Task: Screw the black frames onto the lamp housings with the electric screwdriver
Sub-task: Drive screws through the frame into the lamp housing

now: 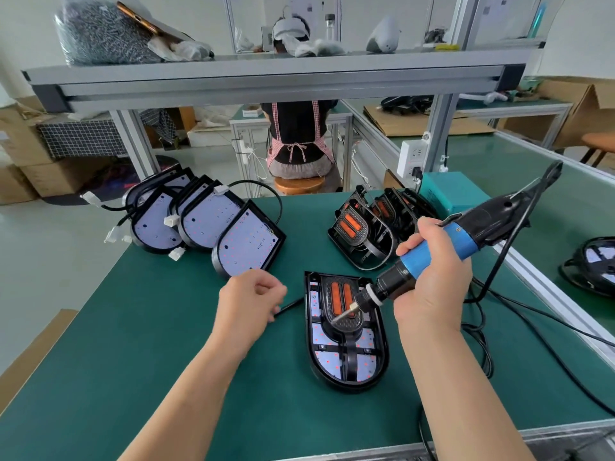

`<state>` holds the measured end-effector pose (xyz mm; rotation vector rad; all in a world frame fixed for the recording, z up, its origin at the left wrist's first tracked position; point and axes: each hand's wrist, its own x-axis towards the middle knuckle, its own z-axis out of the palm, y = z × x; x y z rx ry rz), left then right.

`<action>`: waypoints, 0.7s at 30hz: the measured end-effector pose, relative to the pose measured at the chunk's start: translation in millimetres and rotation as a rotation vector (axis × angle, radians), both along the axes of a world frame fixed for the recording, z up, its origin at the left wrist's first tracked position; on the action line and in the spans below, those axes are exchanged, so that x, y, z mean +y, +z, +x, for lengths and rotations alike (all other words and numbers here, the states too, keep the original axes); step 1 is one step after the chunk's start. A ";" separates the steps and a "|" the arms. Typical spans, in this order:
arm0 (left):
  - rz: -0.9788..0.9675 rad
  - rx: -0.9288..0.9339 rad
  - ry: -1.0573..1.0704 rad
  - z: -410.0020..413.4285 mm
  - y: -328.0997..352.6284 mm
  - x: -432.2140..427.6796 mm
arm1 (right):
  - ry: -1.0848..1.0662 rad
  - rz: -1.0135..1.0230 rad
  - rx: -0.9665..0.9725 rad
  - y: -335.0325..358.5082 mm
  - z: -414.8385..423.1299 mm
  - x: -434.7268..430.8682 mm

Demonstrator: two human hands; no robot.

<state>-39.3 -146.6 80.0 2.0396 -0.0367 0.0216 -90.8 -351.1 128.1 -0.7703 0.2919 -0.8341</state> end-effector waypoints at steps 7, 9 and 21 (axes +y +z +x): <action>-0.552 0.298 -0.271 -23.9 15.9 -29.9 | -0.019 0.129 -0.003 20.1 8.5 -3.6; -0.631 0.345 -0.297 -28.5 16.7 -34.3 | -0.031 0.125 -0.003 23.0 8.0 -4.3; -0.784 0.438 -0.324 -33.1 14.6 -38.3 | -0.054 0.111 -0.009 23.8 3.4 -7.5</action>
